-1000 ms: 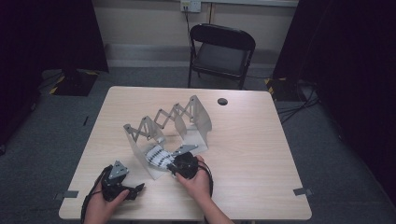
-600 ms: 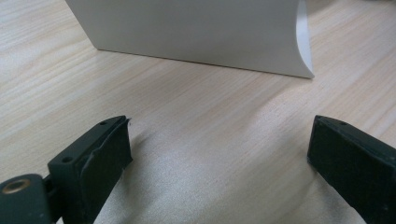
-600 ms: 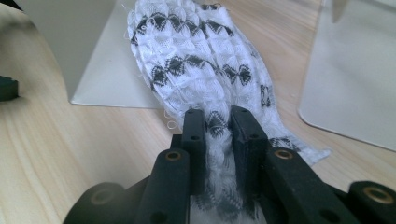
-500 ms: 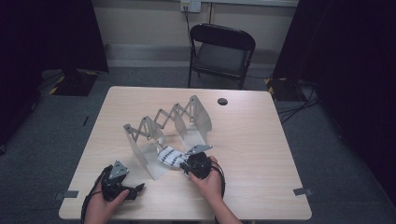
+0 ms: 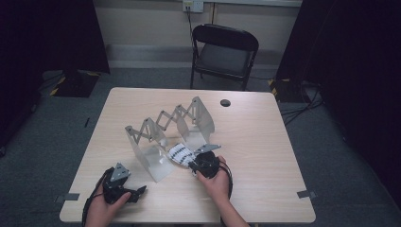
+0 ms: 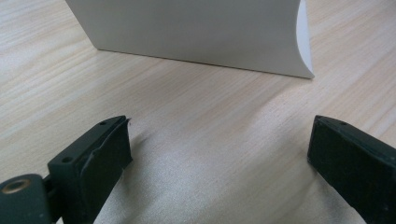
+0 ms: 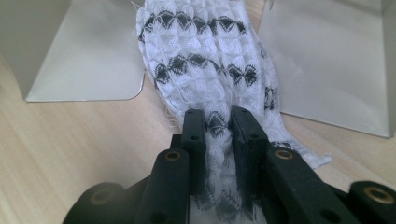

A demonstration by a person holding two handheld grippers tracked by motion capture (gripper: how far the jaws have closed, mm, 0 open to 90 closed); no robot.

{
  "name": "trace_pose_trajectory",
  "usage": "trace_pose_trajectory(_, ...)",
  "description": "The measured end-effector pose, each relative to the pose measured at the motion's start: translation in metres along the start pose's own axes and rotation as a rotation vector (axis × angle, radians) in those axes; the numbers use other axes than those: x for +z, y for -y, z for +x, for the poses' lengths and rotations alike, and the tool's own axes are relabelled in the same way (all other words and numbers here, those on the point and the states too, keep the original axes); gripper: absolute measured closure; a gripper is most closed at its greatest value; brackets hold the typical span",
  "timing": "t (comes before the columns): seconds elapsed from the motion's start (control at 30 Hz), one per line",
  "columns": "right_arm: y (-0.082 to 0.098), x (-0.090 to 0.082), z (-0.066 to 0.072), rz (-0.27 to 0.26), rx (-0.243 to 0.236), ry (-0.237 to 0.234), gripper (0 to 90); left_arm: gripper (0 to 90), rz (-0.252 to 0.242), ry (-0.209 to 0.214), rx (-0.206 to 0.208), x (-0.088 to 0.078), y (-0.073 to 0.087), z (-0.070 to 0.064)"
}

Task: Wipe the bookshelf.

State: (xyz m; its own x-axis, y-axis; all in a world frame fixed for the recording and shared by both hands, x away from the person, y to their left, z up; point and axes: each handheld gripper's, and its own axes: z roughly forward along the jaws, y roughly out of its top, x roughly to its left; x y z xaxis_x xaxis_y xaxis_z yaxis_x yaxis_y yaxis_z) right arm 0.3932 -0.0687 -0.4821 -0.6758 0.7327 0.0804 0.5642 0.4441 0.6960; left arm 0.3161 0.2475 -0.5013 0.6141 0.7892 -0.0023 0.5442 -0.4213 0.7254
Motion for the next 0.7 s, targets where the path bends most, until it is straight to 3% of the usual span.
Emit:
trace_pose_trajectory(0.2,-0.006,0.009,0.000,-0.014,0.007,-0.009,75.4,5.7,0.000,0.000,0.000,0.000,0.000,0.000)
trace_pose_trajectory(0.53,-0.018,0.023,0.011,-0.022,-0.037,-0.032,74.2,5.7,0.001,0.000,0.000,0.000,0.000,0.000)
trace_pose_trajectory(0.7,-0.019,0.024,0.013,-0.031,-0.037,-0.040,64.5,5.7,0.001,0.000,0.000,0.000,0.000,0.000)
